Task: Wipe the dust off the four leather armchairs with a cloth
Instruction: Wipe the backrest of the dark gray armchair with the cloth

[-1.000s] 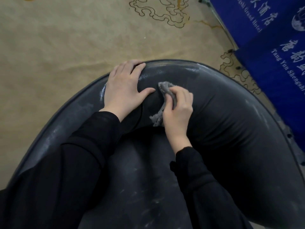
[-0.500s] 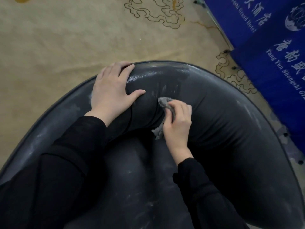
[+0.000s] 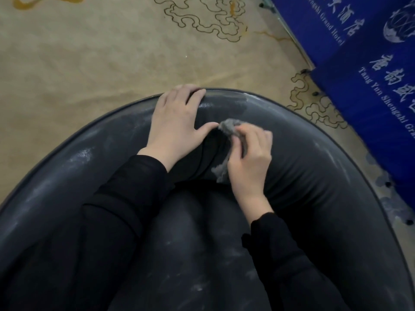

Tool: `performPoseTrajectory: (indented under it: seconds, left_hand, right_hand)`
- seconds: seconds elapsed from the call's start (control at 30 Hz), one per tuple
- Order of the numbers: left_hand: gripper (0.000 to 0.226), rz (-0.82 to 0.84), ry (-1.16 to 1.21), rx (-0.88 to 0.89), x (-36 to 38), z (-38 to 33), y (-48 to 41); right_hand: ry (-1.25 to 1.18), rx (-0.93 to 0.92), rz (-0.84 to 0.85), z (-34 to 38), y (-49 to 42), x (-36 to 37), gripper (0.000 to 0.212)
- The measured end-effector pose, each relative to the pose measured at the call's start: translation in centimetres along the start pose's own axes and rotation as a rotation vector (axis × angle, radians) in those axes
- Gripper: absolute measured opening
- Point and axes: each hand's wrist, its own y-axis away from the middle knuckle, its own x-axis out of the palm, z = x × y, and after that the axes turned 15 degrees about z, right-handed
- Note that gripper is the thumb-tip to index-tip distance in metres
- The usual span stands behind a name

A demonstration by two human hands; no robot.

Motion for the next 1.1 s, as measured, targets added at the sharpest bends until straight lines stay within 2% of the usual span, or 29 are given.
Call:
performPoseTrajectory:
  seconds: [0.07, 0.2, 0.37, 0.43, 0.53, 0.6, 0.8, 0.97, 1.1]
  left_hand:
    - [0.070, -0.004, -0.044, -0.003, 0.5, 0.0, -0.2]
    - [0.070, -0.031, -0.066, -0.001, 0.9, 0.4, 0.0]
    - [0.069, -0.044, -0.029, -0.016, 1.0, 0.3, -0.2]
    - [0.069, -0.047, -0.025, -0.018, 1.1, 0.3, -0.2]
    - [0.069, -0.056, -0.034, -0.015, 1.1, 0.4, -0.2]
    - [0.069, -0.055, -0.032, -0.015, 1.1, 0.4, -0.2]
    - [0.069, -0.064, -0.016, -0.022, 1.1, 0.4, -0.2]
    - [0.069, -0.072, -0.029, -0.015, 1.2, 0.5, -0.2]
    - [0.069, -0.076, -0.027, -0.014, 1.3, 0.5, -0.2]
  right_hand:
    - [0.013, -0.008, -0.038, 0.0, -2.5, -0.6, 0.013]
    - [0.075, -0.006, 0.024, -1.4, -3.6, -1.0, 0.015]
    - [0.105, 0.150, -0.067, -3.6, -2.4, -3.2, 0.014]
    - [0.091, 0.079, -0.053, -2.7, -3.5, -2.8, 0.014]
    - [0.076, -0.096, 0.055, -0.6, -5.0, -0.9, 0.013]
    - [0.077, -0.117, 0.092, -0.4, -5.4, -0.5, 0.014]
    - [0.090, 0.184, -0.016, -3.8, -7.0, -3.5, 0.014]
    - [0.073, -0.014, 0.151, -2.3, -8.3, -2.0, 0.012]
    - [0.142, 0.024, 0.193, -3.9, -8.7, -3.6, 0.014]
